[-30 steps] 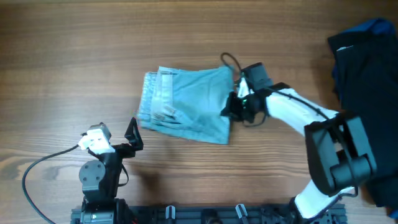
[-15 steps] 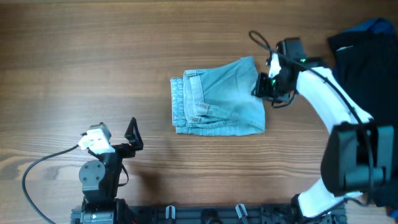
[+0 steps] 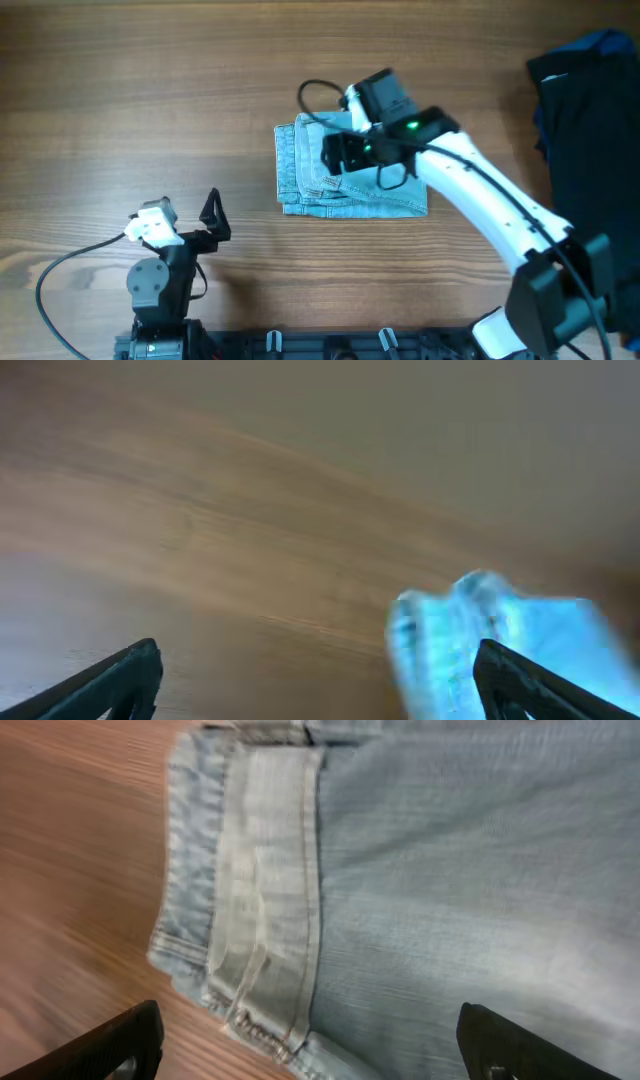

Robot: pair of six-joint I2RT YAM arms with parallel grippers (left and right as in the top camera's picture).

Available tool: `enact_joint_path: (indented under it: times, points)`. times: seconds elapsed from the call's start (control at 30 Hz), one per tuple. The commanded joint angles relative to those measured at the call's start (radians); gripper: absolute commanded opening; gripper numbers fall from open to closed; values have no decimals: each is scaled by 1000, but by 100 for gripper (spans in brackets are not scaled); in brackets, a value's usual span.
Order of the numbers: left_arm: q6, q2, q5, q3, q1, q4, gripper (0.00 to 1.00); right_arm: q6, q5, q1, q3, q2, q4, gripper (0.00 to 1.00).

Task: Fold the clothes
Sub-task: 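Retract the right gripper and reach the left gripper to the shorts' left edge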

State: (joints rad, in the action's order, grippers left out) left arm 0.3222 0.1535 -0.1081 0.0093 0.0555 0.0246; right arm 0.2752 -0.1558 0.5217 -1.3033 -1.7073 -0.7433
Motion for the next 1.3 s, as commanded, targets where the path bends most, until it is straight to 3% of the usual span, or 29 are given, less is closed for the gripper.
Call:
enact_joint_path:
  times: [0.0, 0.13, 0.2, 0.4, 0.6, 0.83, 1.13, 1.27]
  points:
    - [164, -2, -161, -4, 8, -42, 100, 76, 89, -42, -15, -15, 10, 96]
    - [154, -2, -381, 18, 8, -135, 100, 111, 89, -182, -15, 21, -14, 99]
    - [153, 3, -405, 77, 7, -112, 100, 121, 81, -269, -15, 50, -24, 99]
    - [27, 217, -408, 403, -17, 142, 99, 118, -23, -474, -15, 112, -24, 99]
    - [-120, 702, -408, 896, -180, 539, 100, -39, -8, -515, -15, 112, -39, 100]
    - [52, 995, -447, 950, -311, 459, 100, -40, 6, -515, -15, 112, -66, 100]
    - [87, 1367, -332, 951, -386, 270, 100, -70, 6, -515, -15, 112, -106, 100]
    - [23, 1494, -333, 951, -385, 267, 100, -69, 6, -515, -15, 112, -111, 100]
